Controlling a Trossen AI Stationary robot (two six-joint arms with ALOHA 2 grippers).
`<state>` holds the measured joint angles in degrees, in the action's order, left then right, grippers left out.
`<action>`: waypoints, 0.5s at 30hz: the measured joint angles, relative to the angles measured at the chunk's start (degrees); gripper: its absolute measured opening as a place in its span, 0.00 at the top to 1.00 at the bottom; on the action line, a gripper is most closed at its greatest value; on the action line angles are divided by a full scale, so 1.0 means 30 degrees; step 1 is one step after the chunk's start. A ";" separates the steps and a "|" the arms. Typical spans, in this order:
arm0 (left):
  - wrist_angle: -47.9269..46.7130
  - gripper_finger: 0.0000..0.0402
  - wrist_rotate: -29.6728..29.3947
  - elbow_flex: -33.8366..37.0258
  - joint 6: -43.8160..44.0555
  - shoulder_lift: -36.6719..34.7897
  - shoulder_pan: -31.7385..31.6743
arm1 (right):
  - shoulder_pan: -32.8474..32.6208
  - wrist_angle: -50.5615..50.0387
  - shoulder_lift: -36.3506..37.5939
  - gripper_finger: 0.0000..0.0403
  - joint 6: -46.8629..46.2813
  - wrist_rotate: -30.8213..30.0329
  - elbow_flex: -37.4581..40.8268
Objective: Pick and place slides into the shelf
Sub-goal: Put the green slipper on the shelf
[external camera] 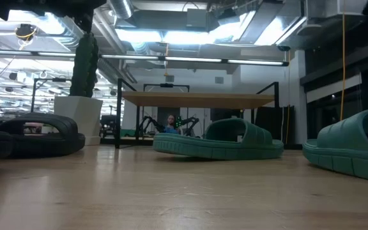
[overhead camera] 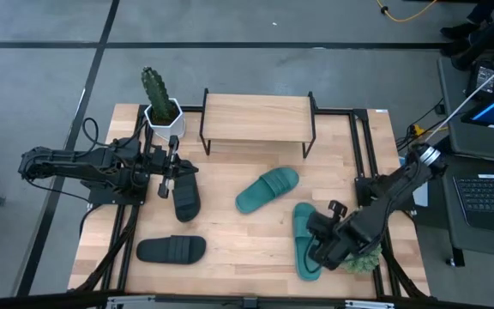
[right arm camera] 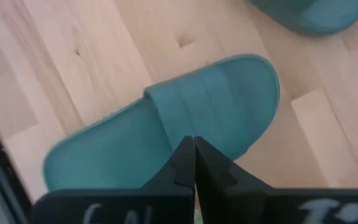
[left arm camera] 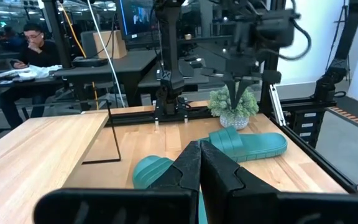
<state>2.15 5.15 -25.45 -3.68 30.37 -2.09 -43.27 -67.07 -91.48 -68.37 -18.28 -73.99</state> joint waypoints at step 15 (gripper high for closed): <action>-0.0058 1.00 0.0007 0.0000 -0.0962 0.0000 0.0000 | -0.0683 -0.1611 -0.3730 0.97 -0.0781 -0.0022 -0.3070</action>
<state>1.98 5.17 -25.45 -6.57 30.37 -2.09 -45.32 -71.91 -102.67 -70.72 -18.35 -83.20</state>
